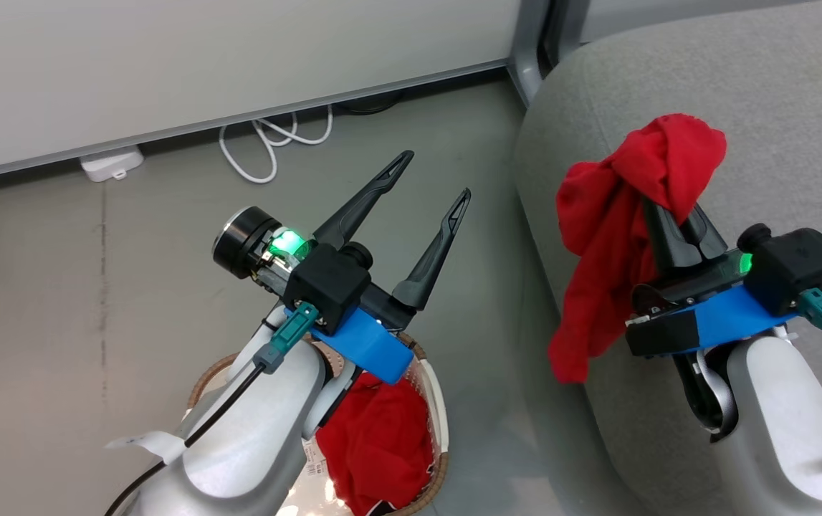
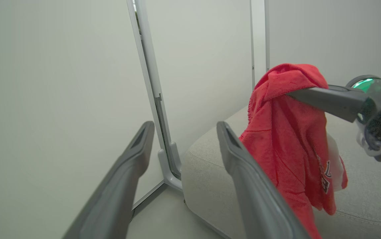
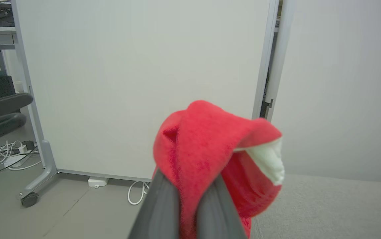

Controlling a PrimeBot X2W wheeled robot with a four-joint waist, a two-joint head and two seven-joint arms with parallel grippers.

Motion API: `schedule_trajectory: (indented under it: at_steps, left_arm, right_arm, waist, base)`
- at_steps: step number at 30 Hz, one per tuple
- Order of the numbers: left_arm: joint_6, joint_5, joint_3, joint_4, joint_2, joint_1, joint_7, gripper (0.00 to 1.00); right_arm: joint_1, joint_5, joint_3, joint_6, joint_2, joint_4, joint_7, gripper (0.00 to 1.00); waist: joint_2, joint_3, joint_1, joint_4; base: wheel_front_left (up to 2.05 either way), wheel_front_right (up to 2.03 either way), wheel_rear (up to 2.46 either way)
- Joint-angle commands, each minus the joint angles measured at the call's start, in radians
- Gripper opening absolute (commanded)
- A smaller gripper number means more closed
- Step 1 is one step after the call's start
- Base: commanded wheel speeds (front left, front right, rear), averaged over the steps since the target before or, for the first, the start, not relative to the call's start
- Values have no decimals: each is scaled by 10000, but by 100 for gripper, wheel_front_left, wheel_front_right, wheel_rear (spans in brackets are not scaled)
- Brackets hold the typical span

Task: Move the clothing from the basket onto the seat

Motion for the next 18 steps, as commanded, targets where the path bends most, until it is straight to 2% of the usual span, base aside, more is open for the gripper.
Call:
schedule_trajectory:
  at_steps: [1,10,18]
  left_arm:
    - [-1,59,-41,25,53,-41,-27,100]
    - [-113,107,-492,216,5,-258,-27,100]
    - [-133,33,-691,351,-117,-287,-27,100]
  right_arm:
    - [189,-63,-140,5,30,-153,-10,0]
    - [977,-134,-797,5,209,-624,-10,0]
    - [1607,-130,-1101,5,340,-840,-10,0]
  waist:
    - [0,271,0,-517]
    - [0,428,0,-1756]
    - [0,421,0,-2362]
  base:
    - [0,0,0]
    - [0,0,0]
    - [0,0,0]
